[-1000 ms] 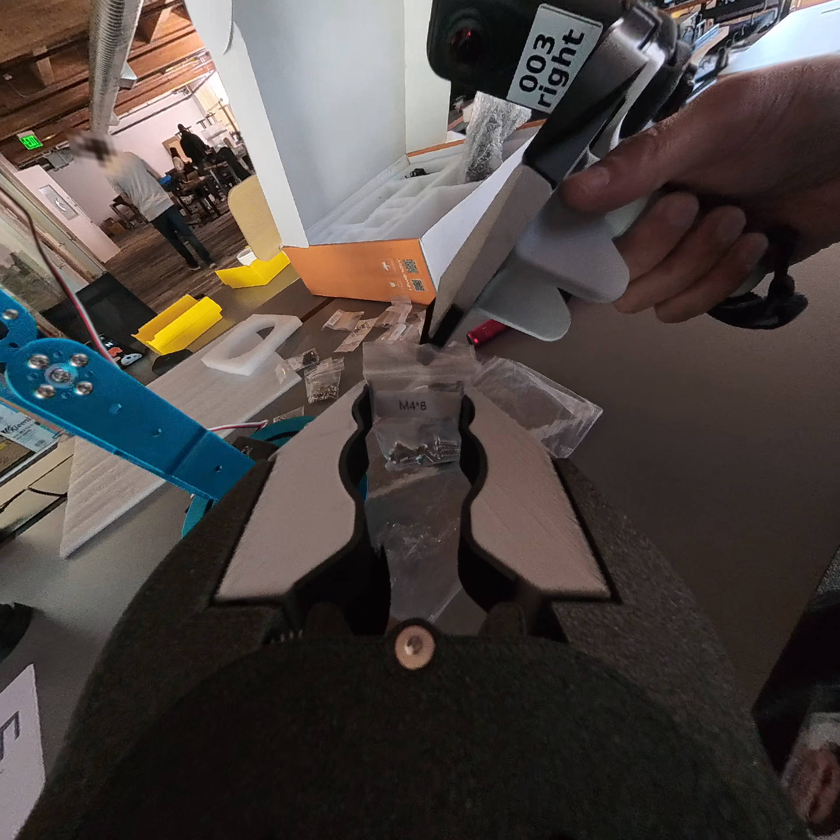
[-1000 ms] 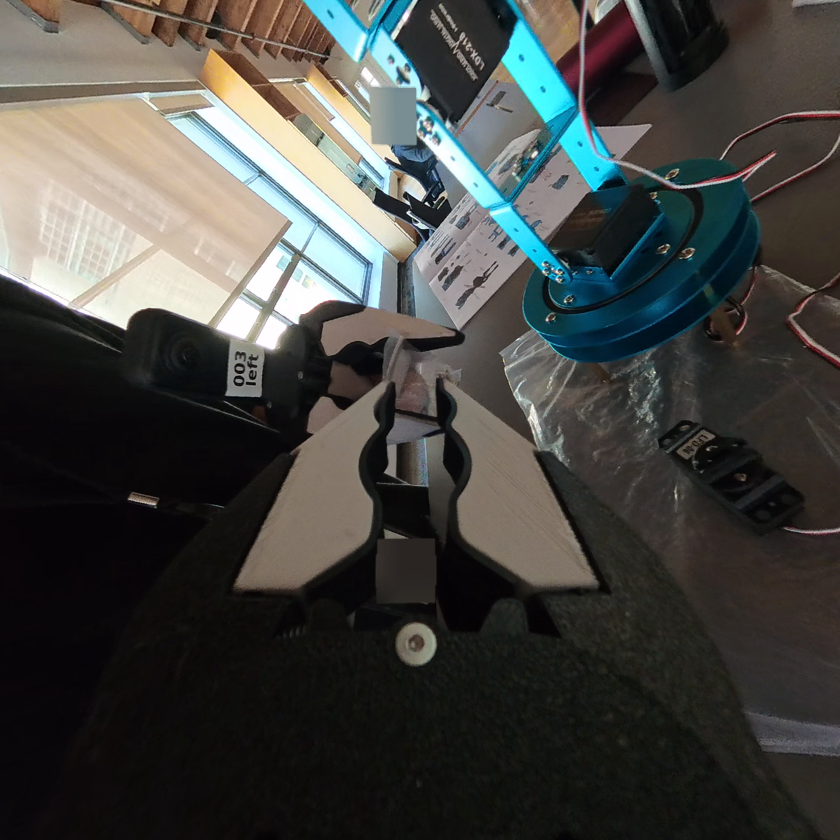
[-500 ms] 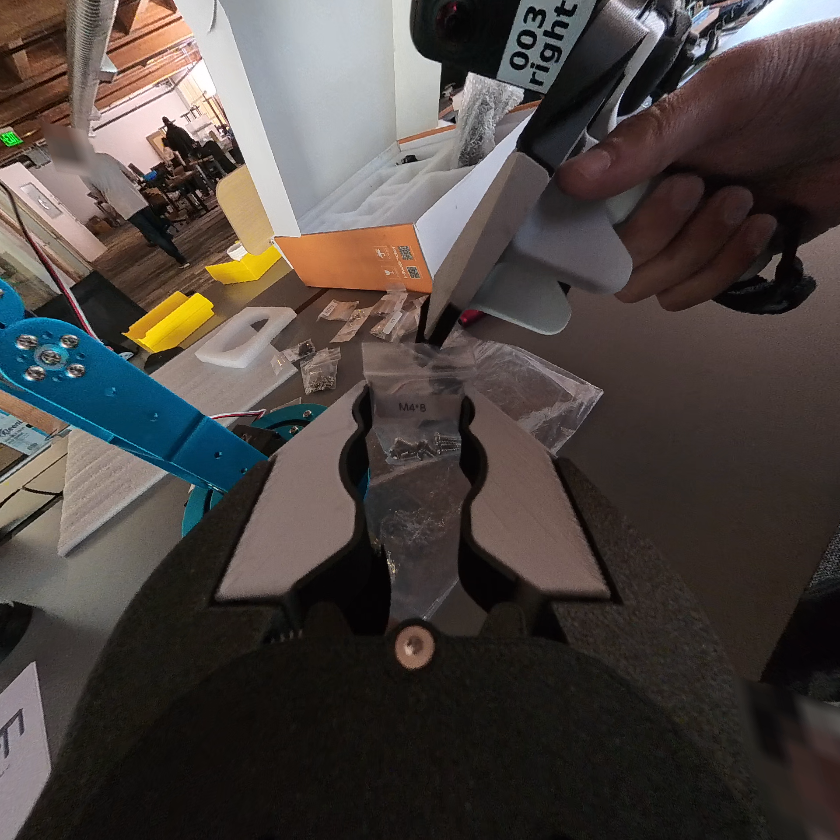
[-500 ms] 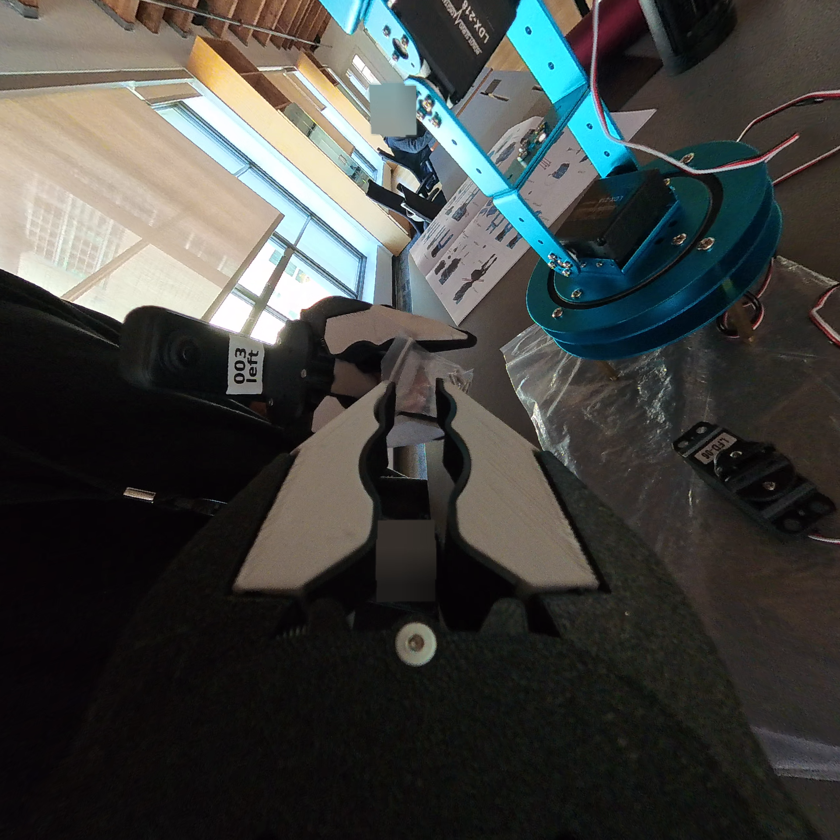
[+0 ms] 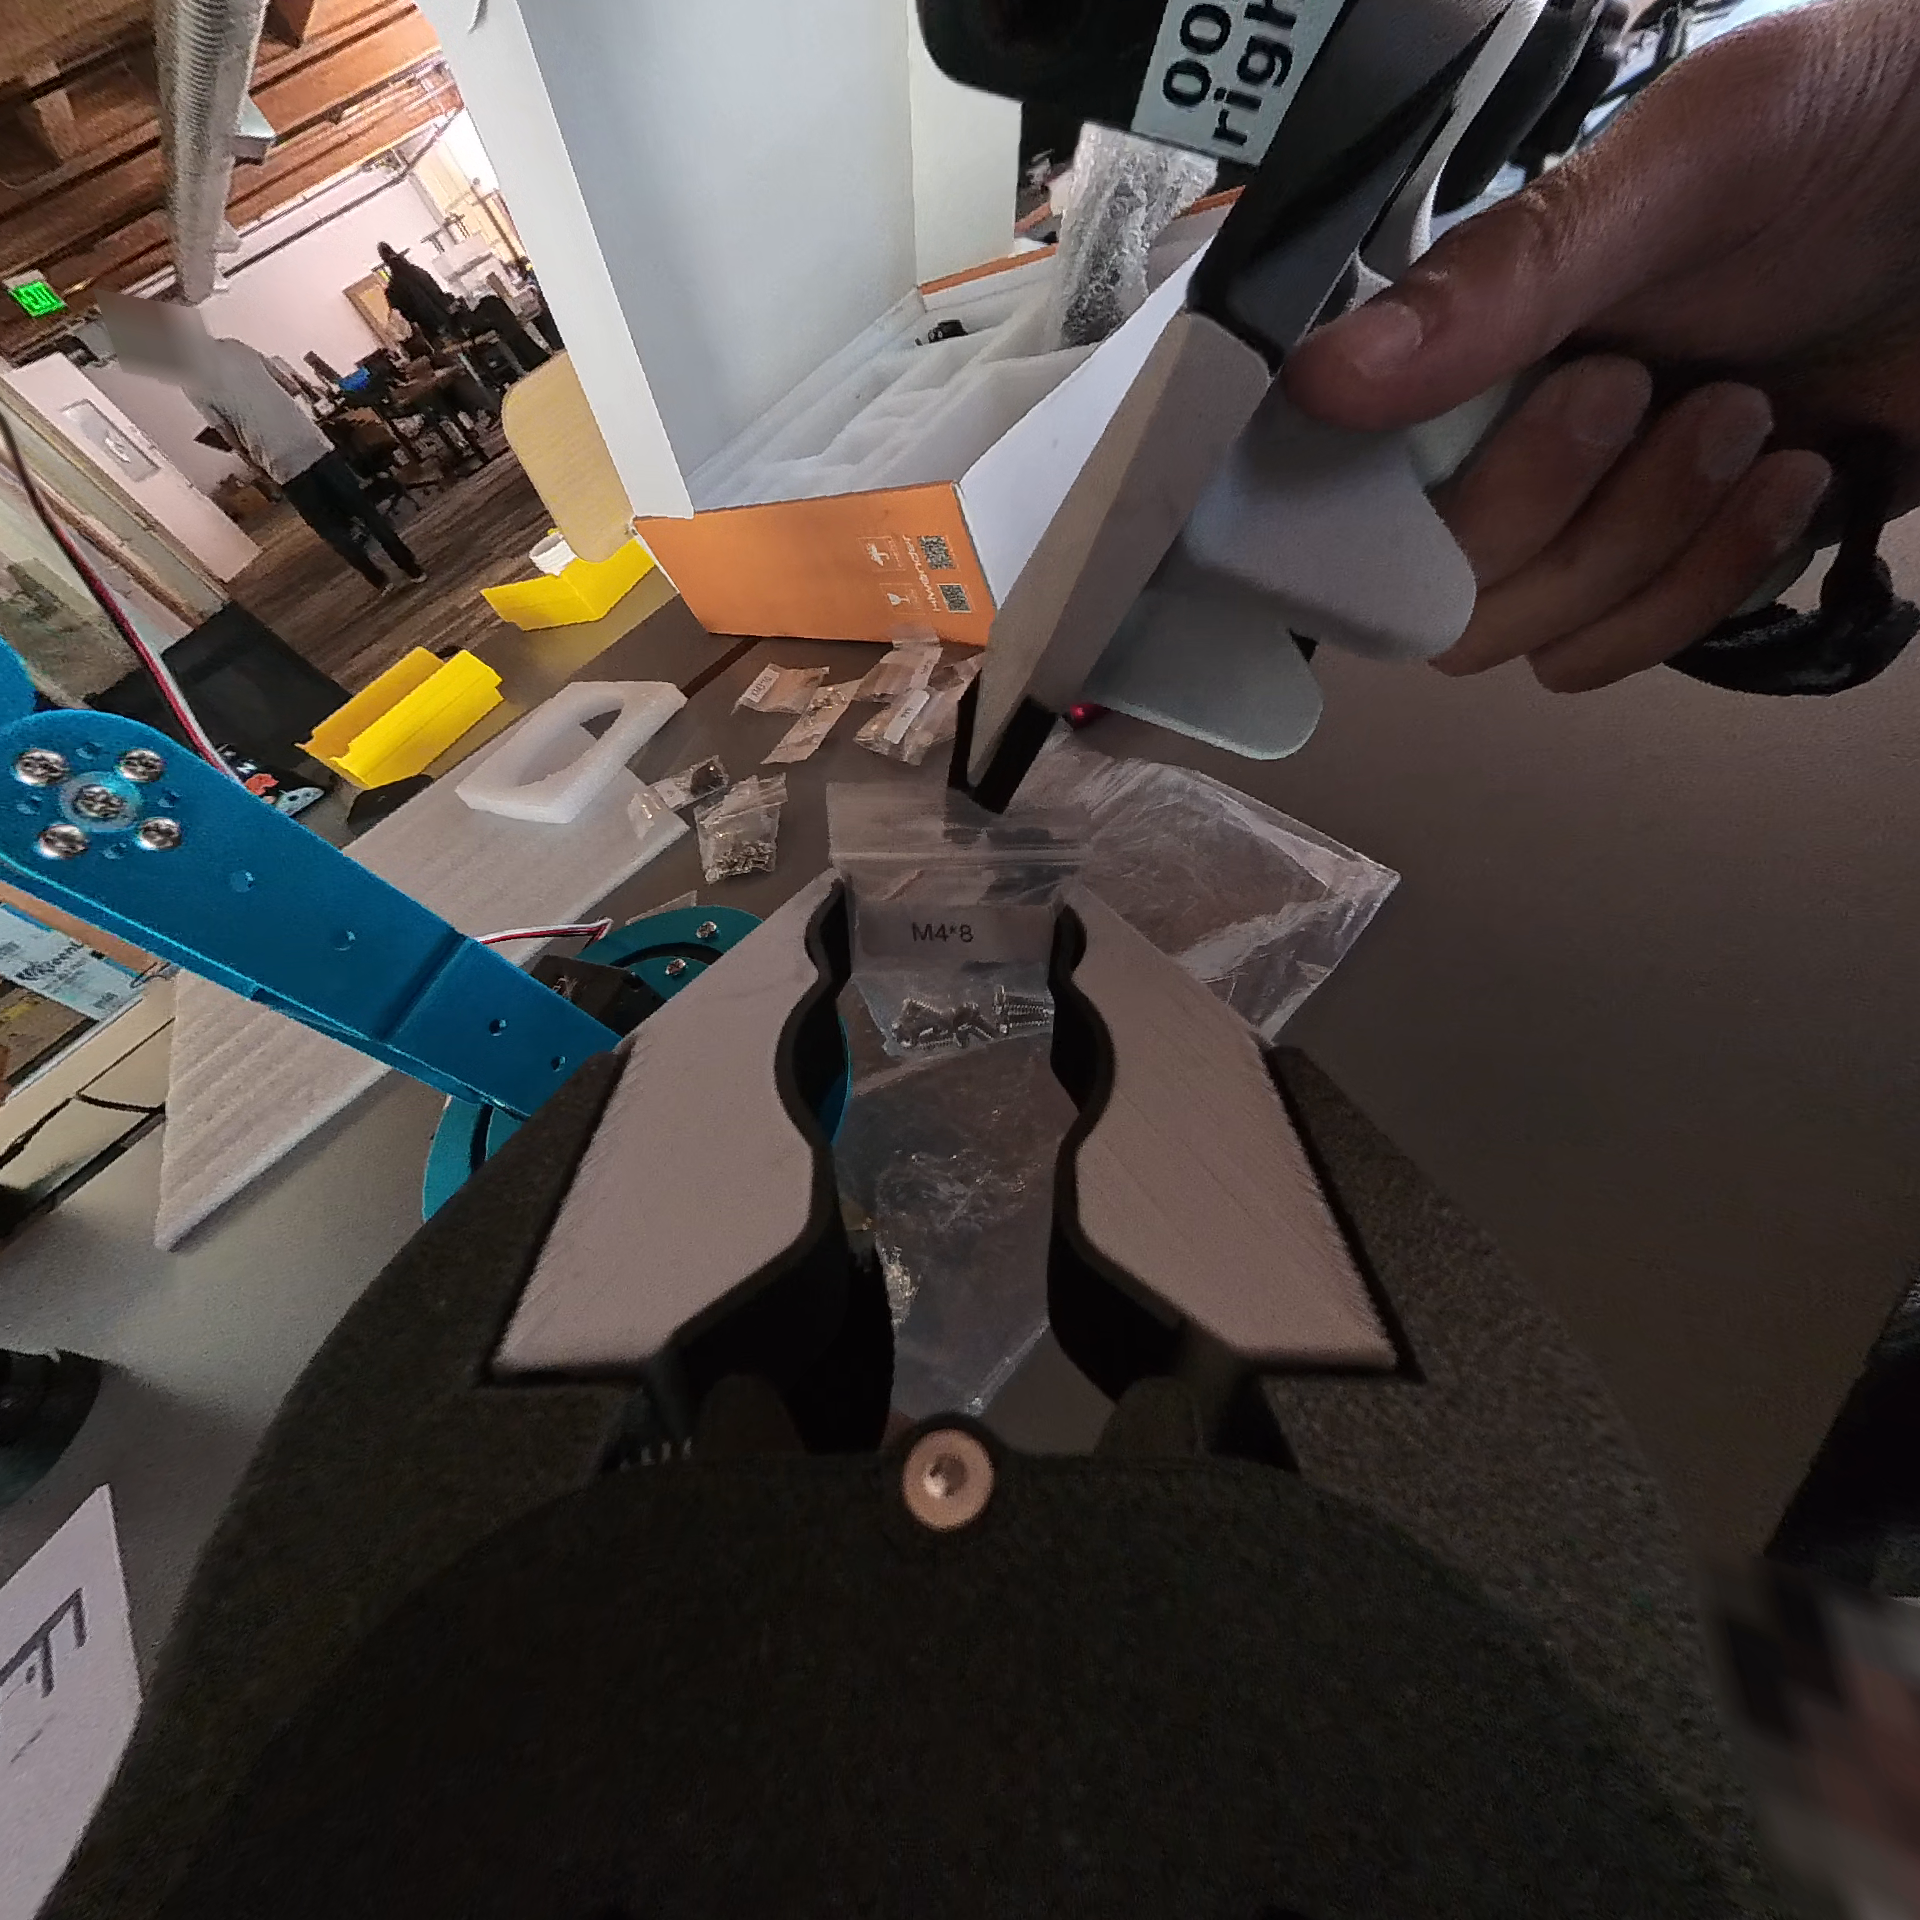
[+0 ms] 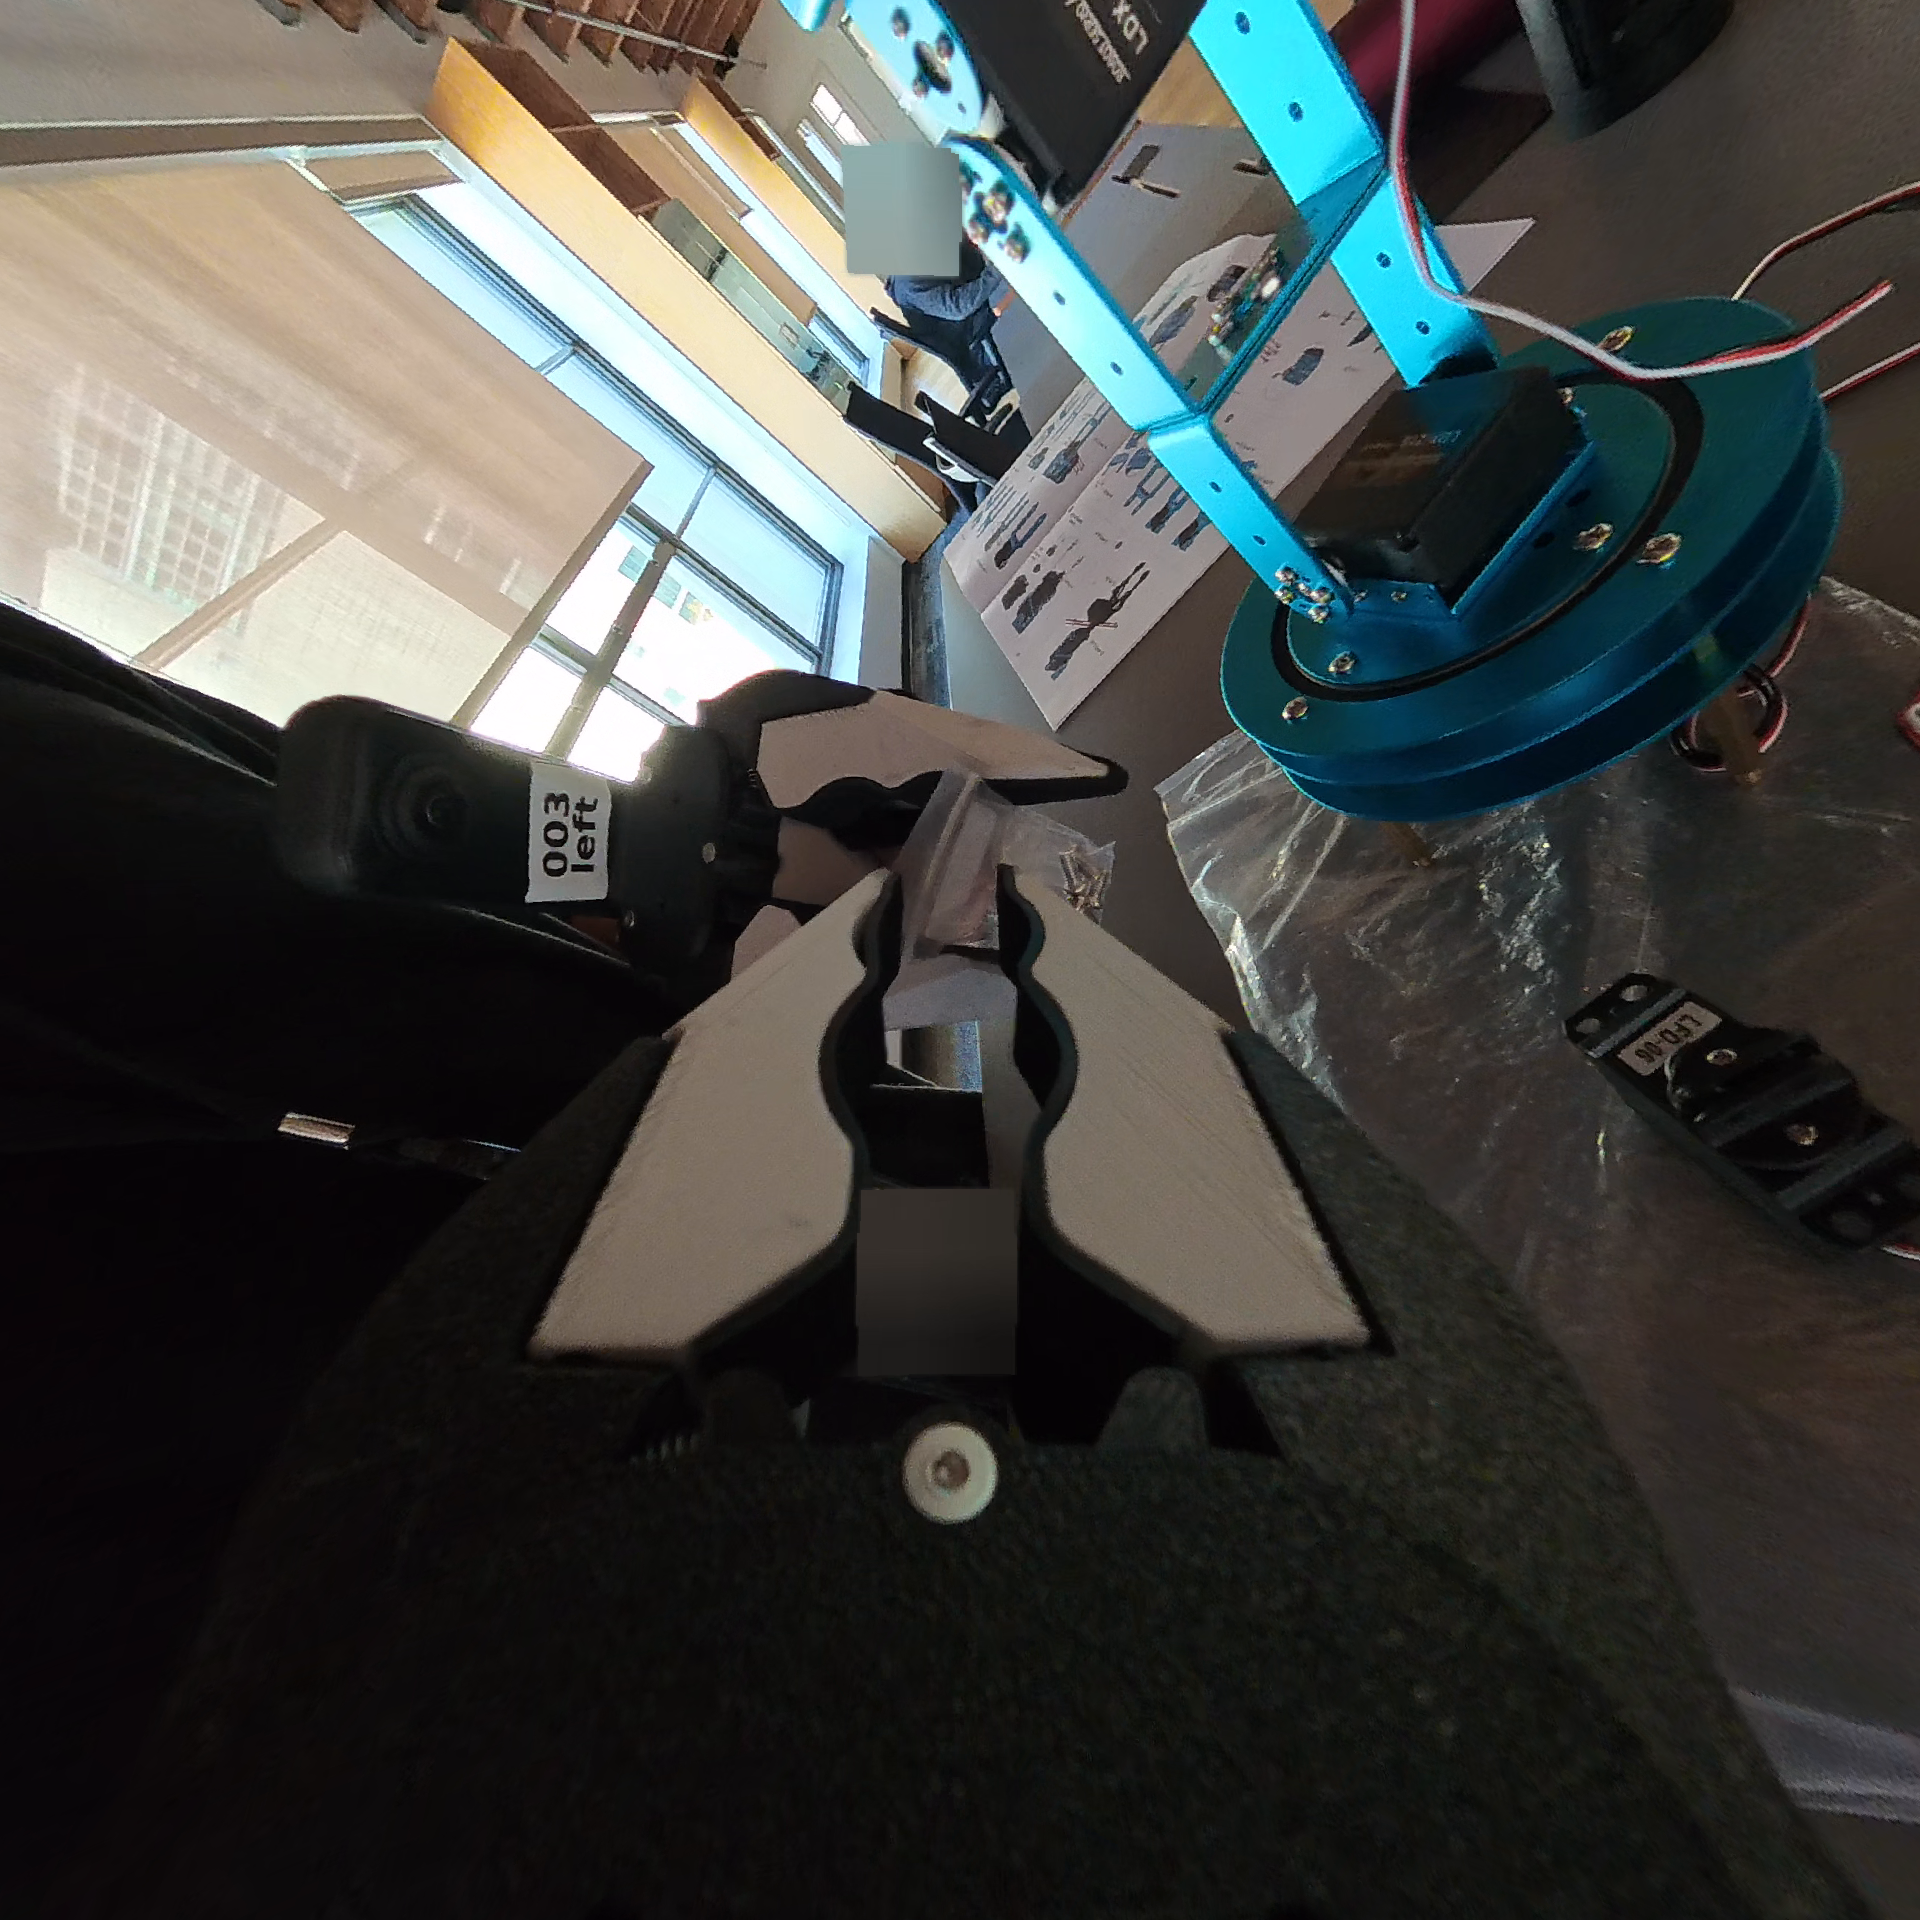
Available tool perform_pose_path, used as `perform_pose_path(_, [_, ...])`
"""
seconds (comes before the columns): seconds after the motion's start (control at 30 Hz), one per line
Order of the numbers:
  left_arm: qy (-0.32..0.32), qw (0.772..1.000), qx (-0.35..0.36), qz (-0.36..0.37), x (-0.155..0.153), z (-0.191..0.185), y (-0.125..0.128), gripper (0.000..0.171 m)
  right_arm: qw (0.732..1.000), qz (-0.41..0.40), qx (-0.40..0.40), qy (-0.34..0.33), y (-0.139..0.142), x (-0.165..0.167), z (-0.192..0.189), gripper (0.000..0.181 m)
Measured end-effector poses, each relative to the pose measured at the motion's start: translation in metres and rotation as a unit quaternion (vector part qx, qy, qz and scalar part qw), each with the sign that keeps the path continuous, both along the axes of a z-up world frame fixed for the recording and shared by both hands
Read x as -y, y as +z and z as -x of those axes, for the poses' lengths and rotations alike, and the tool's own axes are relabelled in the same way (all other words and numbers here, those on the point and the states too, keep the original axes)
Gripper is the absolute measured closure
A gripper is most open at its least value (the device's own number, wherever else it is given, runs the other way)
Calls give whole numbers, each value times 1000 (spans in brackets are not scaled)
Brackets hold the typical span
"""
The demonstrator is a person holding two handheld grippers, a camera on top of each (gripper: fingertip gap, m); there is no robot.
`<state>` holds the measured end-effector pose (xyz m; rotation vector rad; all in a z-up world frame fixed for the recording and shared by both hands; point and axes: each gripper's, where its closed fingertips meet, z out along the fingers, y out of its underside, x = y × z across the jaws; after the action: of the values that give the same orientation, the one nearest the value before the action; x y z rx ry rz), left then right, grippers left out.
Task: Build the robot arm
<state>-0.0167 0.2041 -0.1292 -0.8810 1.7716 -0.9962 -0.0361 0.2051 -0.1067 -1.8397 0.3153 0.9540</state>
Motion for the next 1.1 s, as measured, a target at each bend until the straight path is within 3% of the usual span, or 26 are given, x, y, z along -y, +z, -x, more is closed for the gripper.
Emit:
perform_pose_path(0.33, [4,1000,2,-4,-5,-2,1,136,1000,13,14,-16,-4,-3,-5,165])
perform_pose_path(0.6, [1,1000,1,-11,-5,-2,-1,137,1000,0,11,-8,0,-1,-1,181])
perform_pose_path(0.93, [-6,1000,6,-19,-3,-2,-1,137,1000,-13,-27,3,1,-1,3,176])
perform_pose_path(1.1, [-8,999,7,-32,-2,-2,-4,137,1000,7,-8,0,-10,0,2,180])
